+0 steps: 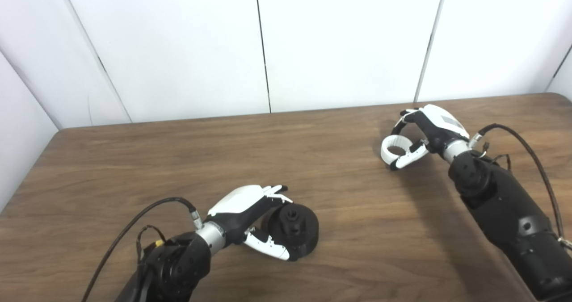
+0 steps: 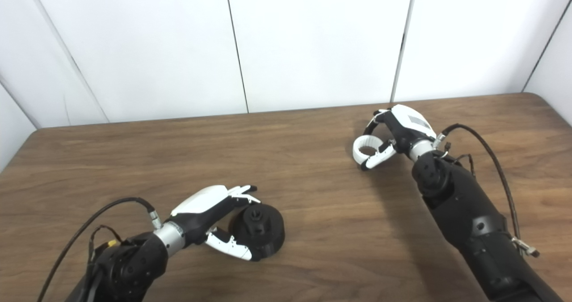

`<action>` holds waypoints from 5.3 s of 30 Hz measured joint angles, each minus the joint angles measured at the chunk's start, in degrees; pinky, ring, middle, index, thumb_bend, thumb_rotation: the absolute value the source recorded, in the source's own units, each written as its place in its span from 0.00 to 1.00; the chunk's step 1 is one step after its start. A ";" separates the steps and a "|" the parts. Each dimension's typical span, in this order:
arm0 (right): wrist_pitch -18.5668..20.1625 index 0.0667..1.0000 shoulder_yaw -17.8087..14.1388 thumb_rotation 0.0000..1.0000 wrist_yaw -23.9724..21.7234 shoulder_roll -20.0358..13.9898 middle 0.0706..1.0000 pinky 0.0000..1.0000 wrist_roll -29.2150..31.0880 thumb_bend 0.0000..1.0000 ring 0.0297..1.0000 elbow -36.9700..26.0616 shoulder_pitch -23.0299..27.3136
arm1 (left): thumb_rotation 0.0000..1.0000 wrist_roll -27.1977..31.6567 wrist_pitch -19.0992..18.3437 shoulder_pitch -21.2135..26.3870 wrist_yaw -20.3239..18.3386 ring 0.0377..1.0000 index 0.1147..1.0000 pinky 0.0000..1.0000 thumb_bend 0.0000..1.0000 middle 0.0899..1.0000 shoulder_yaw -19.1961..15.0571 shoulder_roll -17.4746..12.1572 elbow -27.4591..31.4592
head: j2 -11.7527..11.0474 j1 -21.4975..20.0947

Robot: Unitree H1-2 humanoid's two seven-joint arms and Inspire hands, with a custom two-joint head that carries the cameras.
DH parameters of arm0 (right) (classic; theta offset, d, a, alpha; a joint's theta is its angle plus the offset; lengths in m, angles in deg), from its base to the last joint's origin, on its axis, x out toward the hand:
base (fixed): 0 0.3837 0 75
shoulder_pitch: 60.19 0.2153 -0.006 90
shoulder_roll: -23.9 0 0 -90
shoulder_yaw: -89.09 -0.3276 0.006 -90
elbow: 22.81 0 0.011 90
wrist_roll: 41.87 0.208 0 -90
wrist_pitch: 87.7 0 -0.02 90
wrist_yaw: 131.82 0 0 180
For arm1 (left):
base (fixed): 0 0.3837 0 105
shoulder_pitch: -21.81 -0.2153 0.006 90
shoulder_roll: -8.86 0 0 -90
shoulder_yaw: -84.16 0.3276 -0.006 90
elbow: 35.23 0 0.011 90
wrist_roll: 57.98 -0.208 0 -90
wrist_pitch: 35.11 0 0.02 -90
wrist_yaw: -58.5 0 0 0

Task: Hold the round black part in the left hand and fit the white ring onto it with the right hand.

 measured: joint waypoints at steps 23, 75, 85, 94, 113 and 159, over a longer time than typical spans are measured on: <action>0.54 0.45 -3.26 0.14 -2.64 0.47 0.89 0.86 5.53 0.52 0.96 -7.73 -0.68 | 0.44 -0.33 -0.07 -0.03 0.02 1.00 0.76 0.96 0.97 1.00 0.15 0.28 0.05 | -0.09 0.09; 6.77 0.45 3.94 0.14 -24.02 3.03 0.86 0.81 4.46 0.53 0.93 -42.20 -6.34 | 0.42 -0.69 -1.06 0.02 -0.23 1.00 0.77 0.98 0.95 1.00 0.59 1.45 -0.07 | 0.18 0.53; 6.73 0.45 6.96 0.15 -26.23 4.19 0.87 0.82 3.80 0.53 0.95 -42.21 -6.34 | 0.42 -0.68 -0.71 0.06 -0.06 1.00 0.77 0.98 0.95 1.00 0.64 1.46 -0.28 | 0.26 0.62; 6.73 0.45 8.50 0.15 -26.96 5.21 0.87 0.85 3.47 0.53 0.96 -42.20 -6.47 | 0.42 -0.66 -0.79 0.06 -0.12 1.00 0.77 0.98 0.95 1.00 0.64 1.56 -0.29 | 0.26 0.53; 6.45 0.45 10.61 0.15 -26.94 7.71 0.87 0.85 2.33 0.53 0.96 -40.77 -7.28 | 0.46 -0.85 -0.16 0.08 0.60 1.00 0.80 0.95 0.95 1.00 0.60 1.70 -0.56 | 0.35 0.70; 3.12 0.45 11.13 0.15 -26.43 7.95 0.87 0.87 1.26 0.52 0.96 -37.81 -9.66 | 0.42 -0.16 -0.36 0.04 -0.05 1.00 0.77 0.98 0.95 1.00 0.48 1.97 -0.14 | 0.97 0.97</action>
